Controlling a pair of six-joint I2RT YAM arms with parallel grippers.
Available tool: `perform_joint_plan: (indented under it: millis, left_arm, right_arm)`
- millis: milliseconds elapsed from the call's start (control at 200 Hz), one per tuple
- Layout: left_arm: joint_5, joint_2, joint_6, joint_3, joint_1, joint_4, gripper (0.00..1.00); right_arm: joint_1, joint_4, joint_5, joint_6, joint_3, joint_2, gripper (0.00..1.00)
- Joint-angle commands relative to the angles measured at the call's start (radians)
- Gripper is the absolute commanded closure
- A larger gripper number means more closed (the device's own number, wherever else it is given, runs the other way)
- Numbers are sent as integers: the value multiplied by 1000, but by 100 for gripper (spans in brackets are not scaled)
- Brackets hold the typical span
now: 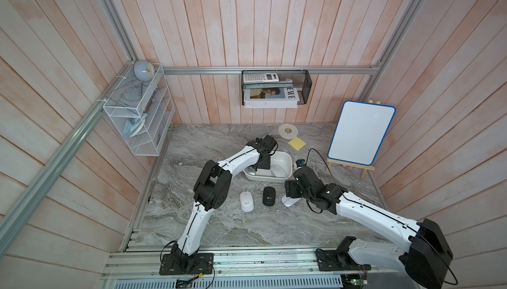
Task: Take out the mouse from the storage box
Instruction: Pick up the mouse from the storage box.
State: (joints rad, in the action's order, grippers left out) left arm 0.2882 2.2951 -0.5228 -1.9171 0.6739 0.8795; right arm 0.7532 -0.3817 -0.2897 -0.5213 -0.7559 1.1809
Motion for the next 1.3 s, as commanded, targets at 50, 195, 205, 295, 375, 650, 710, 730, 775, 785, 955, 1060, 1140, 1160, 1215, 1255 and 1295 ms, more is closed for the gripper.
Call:
perform_joint_plan:
  millis: [50, 195, 205, 295, 375, 650, 710, 730, 775, 785, 955, 1060, 1140, 1160, 1215, 1255, 1295]
  left_arm:
    - [-10, 53, -33, -65, 18, 39, 13]
    - [-35, 77, -36, -112, 45, 46, 15]
    - [-35, 78, -36, -115, 47, 46, 15]
    - [-40, 78, -30, -141, 62, 53, 15]
    - [-16, 70, -30, -151, 62, 70, 15]
    - [132, 6, -16, -128, 44, 106, 13]
    - [135, 10, -19, -121, 29, 111, 13]
    - [136, 14, -19, -119, 25, 112, 13]
    - [132, 21, -12, -118, 18, 110, 13]
    - [131, 22, -10, -117, 17, 111, 13]
    - [57, 50, 5, -118, 15, 90, 14]
    - [43, 62, -2, -114, 18, 79, 14]
    - [43, 79, -12, -117, 16, 86, 14]
    - [45, 83, -13, -118, 16, 88, 14]
    - [49, 97, -24, -122, 16, 97, 14]
    - [52, 106, -28, -121, 15, 99, 14]
    - [52, 112, -32, -120, 15, 99, 14]
  right_arm:
    - [-6, 7, -3, -11, 22, -22, 17]
    - [-9, 12, -1, -13, 32, -26, 17]
    - [-9, 12, -2, -13, 33, -27, 17]
    - [-11, 12, 1, -14, 35, -24, 17]
    - [-11, 10, 5, -14, 37, -27, 17]
    - [-11, 20, 22, -24, 46, -23, 17]
    - [-11, 19, 24, -26, 46, -21, 17]
    - [-11, 20, 23, -26, 46, -23, 17]
    - [-11, 18, 26, -28, 47, -24, 17]
    - [-11, 18, 26, -28, 46, -24, 17]
    - [-11, 17, 24, -26, 44, -23, 17]
    - [-11, 16, 23, -28, 43, -20, 16]
    - [-11, 17, 22, -28, 41, -18, 17]
    - [-10, 17, 23, -28, 41, -18, 17]
    - [-11, 17, 22, -28, 41, -20, 17]
    - [-11, 14, 21, -27, 40, -20, 17]
    - [-11, 14, 20, -28, 40, -21, 16]
